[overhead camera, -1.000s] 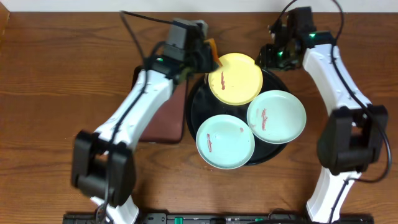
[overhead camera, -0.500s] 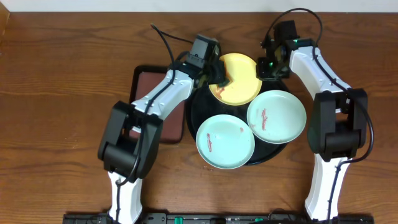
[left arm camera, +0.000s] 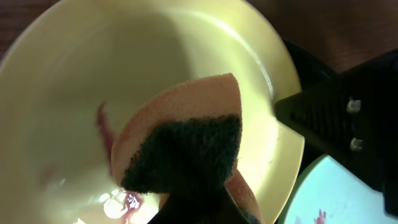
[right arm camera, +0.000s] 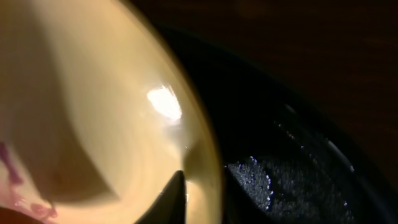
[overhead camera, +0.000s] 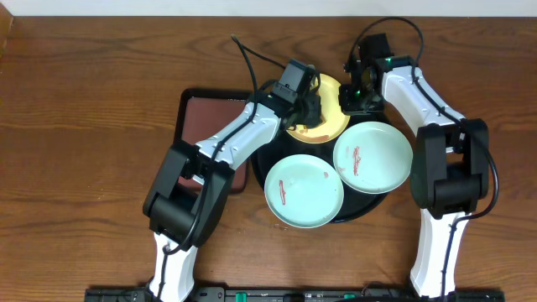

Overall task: Clean dirty plates on tray and stack at the side
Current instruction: 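Scrub the yellow plate with the sponge while the right gripper holds it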

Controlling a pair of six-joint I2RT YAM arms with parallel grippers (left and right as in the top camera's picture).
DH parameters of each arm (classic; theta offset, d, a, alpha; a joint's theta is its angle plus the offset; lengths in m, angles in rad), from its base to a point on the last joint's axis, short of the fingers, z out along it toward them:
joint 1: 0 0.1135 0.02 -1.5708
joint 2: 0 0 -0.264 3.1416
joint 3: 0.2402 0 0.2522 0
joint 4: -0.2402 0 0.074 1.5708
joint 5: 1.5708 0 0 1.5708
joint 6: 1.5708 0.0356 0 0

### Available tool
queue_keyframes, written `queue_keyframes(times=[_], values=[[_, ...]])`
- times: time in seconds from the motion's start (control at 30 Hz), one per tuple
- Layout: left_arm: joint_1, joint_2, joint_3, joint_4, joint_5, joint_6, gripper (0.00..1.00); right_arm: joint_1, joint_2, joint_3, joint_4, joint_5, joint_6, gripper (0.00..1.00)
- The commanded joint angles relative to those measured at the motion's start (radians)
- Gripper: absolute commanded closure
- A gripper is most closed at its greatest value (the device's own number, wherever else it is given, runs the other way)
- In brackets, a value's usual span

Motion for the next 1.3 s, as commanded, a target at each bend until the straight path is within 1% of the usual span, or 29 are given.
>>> queue_keyframes(times=[0.0,0.13,0.3,0.37,0.43,0.6,0.83,0.9,1.0,1.1,1.27], values=[[0.003,0.023,0.023,0.010,-0.043,0.021,0.92,0.003,0.018,-0.008,-0.001,0.005,0.010,0.99],[0.003,0.067,0.023,0.027,-0.042,0.021,0.93,0.004,0.019,-0.008,-0.011,0.005,0.010,0.99],[0.017,0.113,0.023,-0.028,-0.050,0.041,0.93,0.004,0.019,-0.008,-0.026,0.005,0.017,0.99],[0.028,0.116,0.023,-0.051,-0.090,0.051,0.92,0.004,0.019,-0.008,-0.034,0.005,0.017,0.99],[0.040,0.113,0.025,-0.072,-0.161,0.077,0.92,0.004,0.019,-0.008,-0.043,0.005,0.017,0.99],[0.067,0.108,0.064,-0.142,-0.283,0.177,0.93,0.004,0.019,-0.008,-0.052,0.005,0.028,0.99],[0.054,0.108,0.076,-0.179,-0.296,0.184,0.92,0.003,0.019,-0.008,-0.056,0.005,0.029,0.99],[0.042,0.108,0.075,-0.171,-0.278,0.141,0.93,0.003,0.019,-0.008,-0.056,0.005,0.032,0.99],[0.026,0.118,0.075,-0.112,-0.157,0.069,0.93,0.003,0.019,-0.008,-0.066,0.005,0.033,0.99],[0.008,0.138,0.075,-0.054,-0.069,-0.031,0.92,0.003,0.019,-0.008,-0.068,0.005,0.037,0.99],[-0.020,0.177,0.075,-0.016,0.054,-0.082,0.93,0.003,0.019,-0.008,-0.070,0.005,0.037,0.99]])
